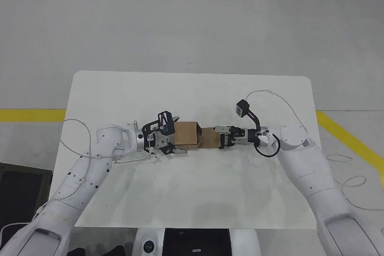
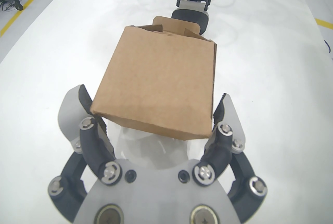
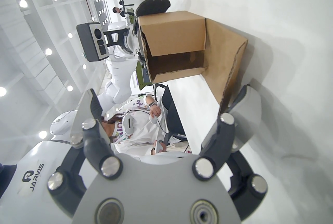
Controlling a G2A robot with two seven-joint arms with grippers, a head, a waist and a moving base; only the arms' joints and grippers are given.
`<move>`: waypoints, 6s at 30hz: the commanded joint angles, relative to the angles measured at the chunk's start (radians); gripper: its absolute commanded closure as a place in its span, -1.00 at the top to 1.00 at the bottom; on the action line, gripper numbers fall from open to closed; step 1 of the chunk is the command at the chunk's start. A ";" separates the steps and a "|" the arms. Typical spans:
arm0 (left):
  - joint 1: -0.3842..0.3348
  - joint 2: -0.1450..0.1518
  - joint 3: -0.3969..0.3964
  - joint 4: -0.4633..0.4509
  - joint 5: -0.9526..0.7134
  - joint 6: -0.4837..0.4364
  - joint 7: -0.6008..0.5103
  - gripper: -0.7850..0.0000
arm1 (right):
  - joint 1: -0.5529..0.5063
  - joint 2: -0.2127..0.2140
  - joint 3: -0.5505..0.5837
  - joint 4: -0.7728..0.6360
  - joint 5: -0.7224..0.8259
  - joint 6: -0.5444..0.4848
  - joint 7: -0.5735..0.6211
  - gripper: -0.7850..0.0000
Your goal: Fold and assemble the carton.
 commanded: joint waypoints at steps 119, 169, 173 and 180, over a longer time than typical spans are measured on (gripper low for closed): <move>0.023 0.011 -0.016 -0.001 0.066 -0.003 0.010 1.00 | 0.088 -0.094 -0.149 0.126 0.084 -0.038 0.015 -0.43; 0.025 0.013 -0.012 -0.012 0.067 0.000 0.008 1.00 | 0.138 -0.102 -0.183 0.072 -0.047 0.026 0.009 -0.58; 0.026 0.012 -0.011 -0.010 0.066 0.000 0.007 1.00 | 0.136 -0.098 -0.171 0.082 -0.039 0.023 0.015 -0.42; 0.026 0.012 -0.008 -0.008 0.068 -0.002 0.004 1.00 | 0.109 -0.077 -0.129 0.054 -0.036 0.034 0.030 -0.51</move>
